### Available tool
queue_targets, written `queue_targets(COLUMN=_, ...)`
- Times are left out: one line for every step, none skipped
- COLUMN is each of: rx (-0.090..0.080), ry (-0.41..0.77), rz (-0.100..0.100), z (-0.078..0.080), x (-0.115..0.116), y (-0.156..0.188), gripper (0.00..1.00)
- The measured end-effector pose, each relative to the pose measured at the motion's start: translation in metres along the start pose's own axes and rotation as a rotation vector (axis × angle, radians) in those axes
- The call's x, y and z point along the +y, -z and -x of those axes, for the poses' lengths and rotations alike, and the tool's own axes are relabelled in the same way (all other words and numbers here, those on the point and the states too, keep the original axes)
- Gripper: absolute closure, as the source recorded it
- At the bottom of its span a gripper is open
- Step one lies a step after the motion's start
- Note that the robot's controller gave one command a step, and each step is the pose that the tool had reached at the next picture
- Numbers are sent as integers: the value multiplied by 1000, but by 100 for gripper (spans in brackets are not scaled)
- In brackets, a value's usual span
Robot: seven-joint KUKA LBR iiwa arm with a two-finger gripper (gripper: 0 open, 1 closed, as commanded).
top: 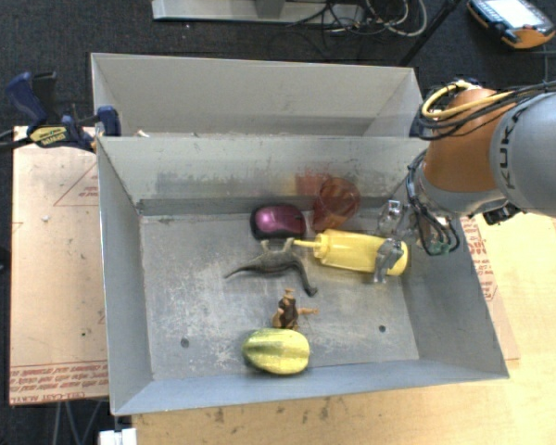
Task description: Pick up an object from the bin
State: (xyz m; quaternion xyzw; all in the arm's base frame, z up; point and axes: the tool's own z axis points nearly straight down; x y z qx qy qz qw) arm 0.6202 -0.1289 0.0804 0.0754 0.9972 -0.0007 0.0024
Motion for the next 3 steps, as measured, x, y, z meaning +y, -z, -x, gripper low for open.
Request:
queue_targets(rx=8, ry=1, rz=2, z=-10, x=-4, y=44, gripper=100)
queue_targets(rx=5, ry=11, rz=1, z=-9, x=-13, y=104, gripper=100)
queue_targets(rx=-1, ry=-1, rz=1, z=-6, x=-5, y=141, gripper=100)
